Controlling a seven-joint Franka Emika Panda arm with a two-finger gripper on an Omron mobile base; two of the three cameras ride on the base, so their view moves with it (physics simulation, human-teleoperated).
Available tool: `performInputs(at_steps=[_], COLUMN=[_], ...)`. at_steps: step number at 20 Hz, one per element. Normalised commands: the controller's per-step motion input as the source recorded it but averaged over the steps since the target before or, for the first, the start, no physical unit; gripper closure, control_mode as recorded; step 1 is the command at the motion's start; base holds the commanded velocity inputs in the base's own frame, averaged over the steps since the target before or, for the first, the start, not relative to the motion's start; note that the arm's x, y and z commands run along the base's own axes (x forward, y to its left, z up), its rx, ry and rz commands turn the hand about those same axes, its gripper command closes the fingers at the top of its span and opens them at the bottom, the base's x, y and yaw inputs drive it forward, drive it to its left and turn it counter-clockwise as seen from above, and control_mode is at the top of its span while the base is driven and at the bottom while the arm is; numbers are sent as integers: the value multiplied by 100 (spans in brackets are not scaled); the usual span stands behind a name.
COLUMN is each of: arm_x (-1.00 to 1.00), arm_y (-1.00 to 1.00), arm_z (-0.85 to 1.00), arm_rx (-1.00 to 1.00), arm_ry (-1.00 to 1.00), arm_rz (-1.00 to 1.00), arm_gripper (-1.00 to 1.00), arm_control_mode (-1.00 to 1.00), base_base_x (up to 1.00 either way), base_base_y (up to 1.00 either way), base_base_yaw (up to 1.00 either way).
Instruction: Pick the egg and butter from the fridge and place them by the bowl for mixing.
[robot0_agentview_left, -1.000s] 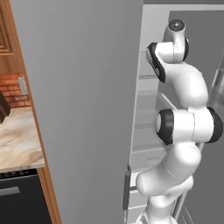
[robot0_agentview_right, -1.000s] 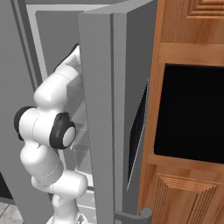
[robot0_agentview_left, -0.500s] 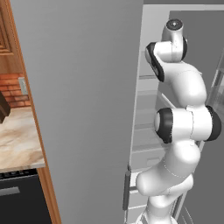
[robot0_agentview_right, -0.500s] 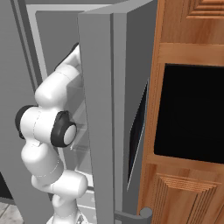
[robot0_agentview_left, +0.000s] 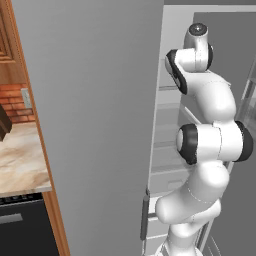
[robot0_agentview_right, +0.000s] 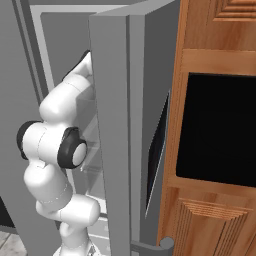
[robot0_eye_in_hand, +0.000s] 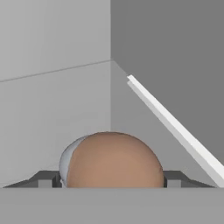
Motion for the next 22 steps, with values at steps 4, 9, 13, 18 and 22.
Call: performInputs(at_steps=[4, 9, 13, 18, 22], arm_x=[-13, -38, -46, -46, -52], arm_y=[0, 10, 17, 29, 20], arm_z=[-4, 0, 3, 16, 31], arm_rx=[0, 3, 6, 11, 8], arm_ry=[-2, -11, -4, 0, 0], arm_rz=[0, 0, 0, 0, 0], arm_gripper=[100, 100, 100, 100, 100], arm_control_mode=[-100, -100, -100, -100, -100], base_base_x=[0, 0, 0, 0, 0], base_base_y=[0, 0, 0, 0, 0], base_base_yaw=[0, 0, 0, 0, 0])
